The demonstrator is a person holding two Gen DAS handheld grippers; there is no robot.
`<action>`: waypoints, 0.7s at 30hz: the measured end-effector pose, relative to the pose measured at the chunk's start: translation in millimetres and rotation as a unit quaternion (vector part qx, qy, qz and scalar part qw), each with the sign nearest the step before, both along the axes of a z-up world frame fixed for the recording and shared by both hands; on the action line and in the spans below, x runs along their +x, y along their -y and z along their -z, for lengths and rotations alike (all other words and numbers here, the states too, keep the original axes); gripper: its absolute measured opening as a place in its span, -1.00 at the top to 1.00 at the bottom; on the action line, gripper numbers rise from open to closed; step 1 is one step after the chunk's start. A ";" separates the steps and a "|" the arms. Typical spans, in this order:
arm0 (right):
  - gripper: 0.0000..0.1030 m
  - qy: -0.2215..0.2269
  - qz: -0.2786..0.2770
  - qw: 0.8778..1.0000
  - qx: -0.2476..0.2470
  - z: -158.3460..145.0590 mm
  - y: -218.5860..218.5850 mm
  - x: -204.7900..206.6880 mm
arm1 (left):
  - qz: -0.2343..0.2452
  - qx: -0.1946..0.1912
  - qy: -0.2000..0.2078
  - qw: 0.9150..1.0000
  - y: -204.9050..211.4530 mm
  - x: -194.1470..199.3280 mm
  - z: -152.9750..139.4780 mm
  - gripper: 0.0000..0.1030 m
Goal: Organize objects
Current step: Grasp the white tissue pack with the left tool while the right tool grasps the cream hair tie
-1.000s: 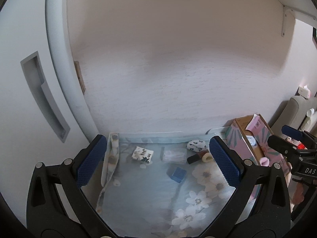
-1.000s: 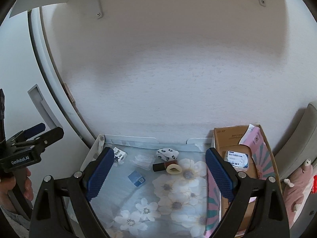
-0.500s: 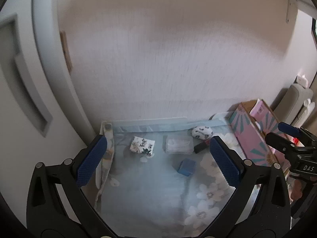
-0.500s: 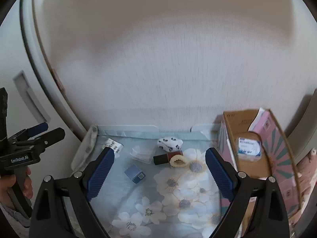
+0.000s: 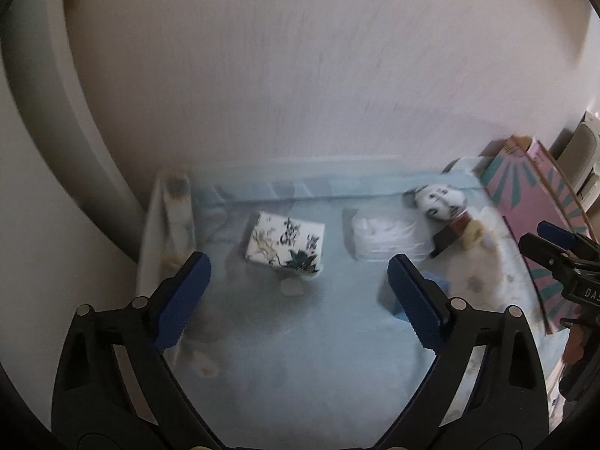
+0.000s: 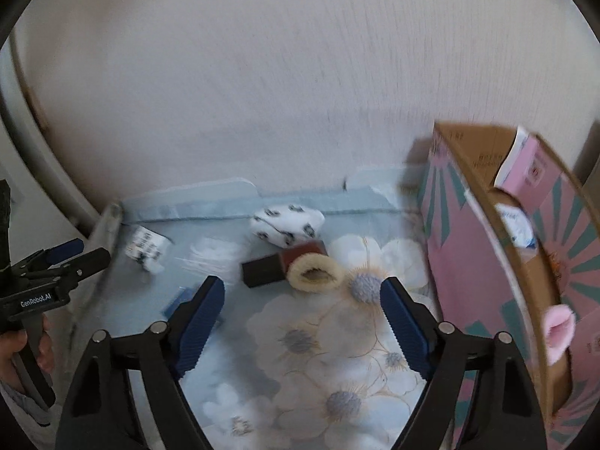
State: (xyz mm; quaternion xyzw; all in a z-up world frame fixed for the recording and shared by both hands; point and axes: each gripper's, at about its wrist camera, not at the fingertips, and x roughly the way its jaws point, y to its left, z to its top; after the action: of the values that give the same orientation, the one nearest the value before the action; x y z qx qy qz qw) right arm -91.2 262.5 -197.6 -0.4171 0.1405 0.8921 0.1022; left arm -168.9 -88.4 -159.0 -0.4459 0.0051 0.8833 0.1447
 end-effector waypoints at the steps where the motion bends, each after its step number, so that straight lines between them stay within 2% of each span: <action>1: -0.52 0.007 0.000 1.000 -0.004 9.0 -2.8 -3.9 | -0.001 0.002 0.007 1.000 0.4 -4.6 8.9 -0.82; 2: -0.46 0.011 0.000 1.000 -0.006 14.3 -4.3 -5.4 | 0.000 0.005 0.013 1.000 0.6 -9.3 18.1 -0.81; 7: -0.38 0.027 -0.004 1.000 -0.005 38.9 -8.4 -19.1 | 0.001 0.007 0.030 1.000 0.0 -25.4 49.1 -0.77; 12: -0.26 0.034 -0.006 0.999 -0.001 49.9 -9.9 -30.1 | 0.003 -0.003 0.037 0.999 -4.4 -37.8 72.5 -0.73; 17: -0.14 0.037 -0.004 0.999 -0.006 56.0 -14.8 -36.7 | 0.016 -0.026 0.022 0.999 -12.2 -43.2 78.8 -0.67; 21: 0.05 0.038 -0.009 0.999 -0.006 57.0 -15.5 -37.2 | 0.023 -0.034 0.019 0.999 -15.0 -45.9 82.0 -0.49</action>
State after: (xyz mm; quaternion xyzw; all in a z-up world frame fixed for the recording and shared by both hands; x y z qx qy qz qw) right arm -128.4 278.0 -254.6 -0.4526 0.1382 0.8756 0.0970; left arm -214.8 -73.4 -241.0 -0.4667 0.0428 0.8706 0.1495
